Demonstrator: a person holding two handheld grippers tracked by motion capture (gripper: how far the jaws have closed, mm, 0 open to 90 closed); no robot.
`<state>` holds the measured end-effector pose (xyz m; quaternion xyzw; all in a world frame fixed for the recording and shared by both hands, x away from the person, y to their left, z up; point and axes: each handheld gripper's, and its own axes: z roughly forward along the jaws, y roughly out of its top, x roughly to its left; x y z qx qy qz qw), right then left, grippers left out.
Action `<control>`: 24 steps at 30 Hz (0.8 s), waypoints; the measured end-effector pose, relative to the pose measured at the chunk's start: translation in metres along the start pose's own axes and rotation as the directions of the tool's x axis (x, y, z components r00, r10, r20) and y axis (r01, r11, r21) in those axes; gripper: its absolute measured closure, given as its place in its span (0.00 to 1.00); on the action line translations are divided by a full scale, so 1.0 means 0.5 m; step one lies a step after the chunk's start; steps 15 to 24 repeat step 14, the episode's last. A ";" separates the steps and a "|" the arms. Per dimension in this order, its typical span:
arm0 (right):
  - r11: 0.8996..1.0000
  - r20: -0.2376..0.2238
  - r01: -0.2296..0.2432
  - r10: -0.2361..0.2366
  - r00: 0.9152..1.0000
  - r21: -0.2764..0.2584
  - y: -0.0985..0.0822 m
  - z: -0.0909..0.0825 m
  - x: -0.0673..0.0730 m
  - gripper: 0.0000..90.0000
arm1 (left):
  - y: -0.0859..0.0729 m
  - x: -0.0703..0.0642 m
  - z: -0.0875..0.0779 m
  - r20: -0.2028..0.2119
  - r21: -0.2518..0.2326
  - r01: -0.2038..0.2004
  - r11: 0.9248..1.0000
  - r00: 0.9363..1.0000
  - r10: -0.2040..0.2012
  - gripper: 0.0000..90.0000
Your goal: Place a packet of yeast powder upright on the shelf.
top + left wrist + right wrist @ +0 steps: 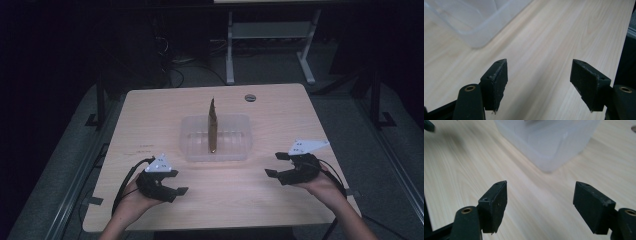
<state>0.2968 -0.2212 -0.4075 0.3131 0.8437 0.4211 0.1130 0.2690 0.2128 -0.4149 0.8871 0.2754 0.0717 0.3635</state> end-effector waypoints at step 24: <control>0.976 0.020 0.106 -0.112 0.993 0.189 -0.084 0.038 0.004 0.30 | -0.044 0.005 0.031 0.001 0.076 -0.046 0.996 0.999 0.046 0.30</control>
